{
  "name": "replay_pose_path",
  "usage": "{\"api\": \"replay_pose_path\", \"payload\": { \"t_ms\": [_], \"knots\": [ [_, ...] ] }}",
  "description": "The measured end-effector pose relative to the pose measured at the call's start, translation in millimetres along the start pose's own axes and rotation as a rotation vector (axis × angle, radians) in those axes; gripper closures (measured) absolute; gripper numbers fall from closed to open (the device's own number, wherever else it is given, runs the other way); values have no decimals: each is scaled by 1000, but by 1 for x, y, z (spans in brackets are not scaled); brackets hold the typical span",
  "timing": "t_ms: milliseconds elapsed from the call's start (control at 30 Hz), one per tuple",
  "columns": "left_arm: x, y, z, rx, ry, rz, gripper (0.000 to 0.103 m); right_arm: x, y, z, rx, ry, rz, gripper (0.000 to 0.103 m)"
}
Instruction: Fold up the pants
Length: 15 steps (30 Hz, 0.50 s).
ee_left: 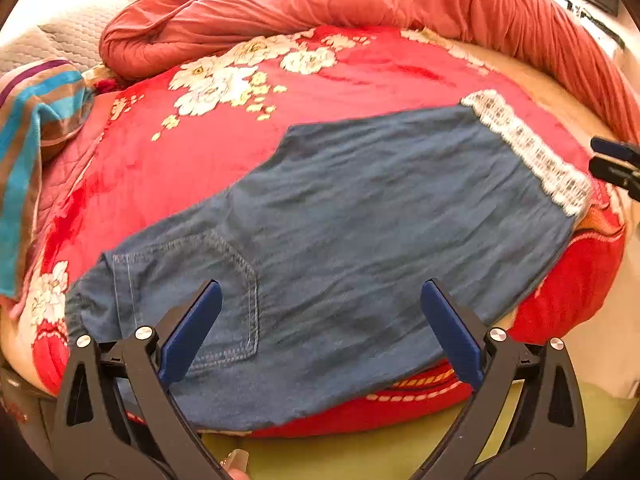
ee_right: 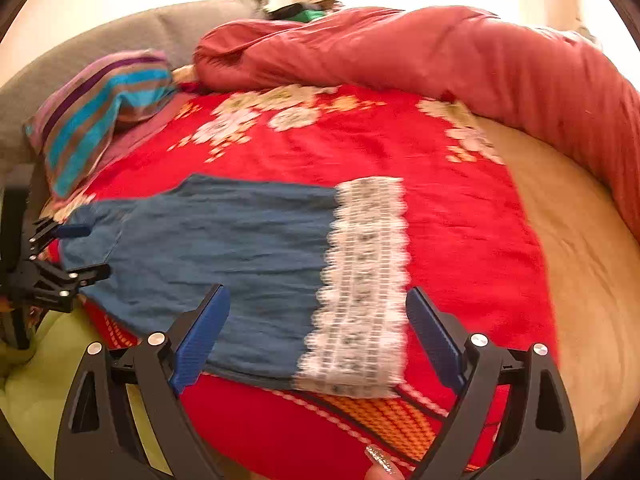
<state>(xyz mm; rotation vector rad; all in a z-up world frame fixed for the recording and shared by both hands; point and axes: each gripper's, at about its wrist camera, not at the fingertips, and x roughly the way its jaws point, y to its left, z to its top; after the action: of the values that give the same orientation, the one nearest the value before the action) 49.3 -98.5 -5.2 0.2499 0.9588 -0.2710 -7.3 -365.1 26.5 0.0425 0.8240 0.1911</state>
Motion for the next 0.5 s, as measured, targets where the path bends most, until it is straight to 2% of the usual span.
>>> {"api": "replay_pose_path", "payload": {
  "t_ms": [200, 500],
  "knots": [
    [-5, -12, 43, -9, -30, -92, 10, -5, -20, -12, 58, 6, -9, 14],
    [25, -51, 98, 93, -9, -106, 10, 13, -26, -25, 126, 52, 65, 14]
  ]
}}
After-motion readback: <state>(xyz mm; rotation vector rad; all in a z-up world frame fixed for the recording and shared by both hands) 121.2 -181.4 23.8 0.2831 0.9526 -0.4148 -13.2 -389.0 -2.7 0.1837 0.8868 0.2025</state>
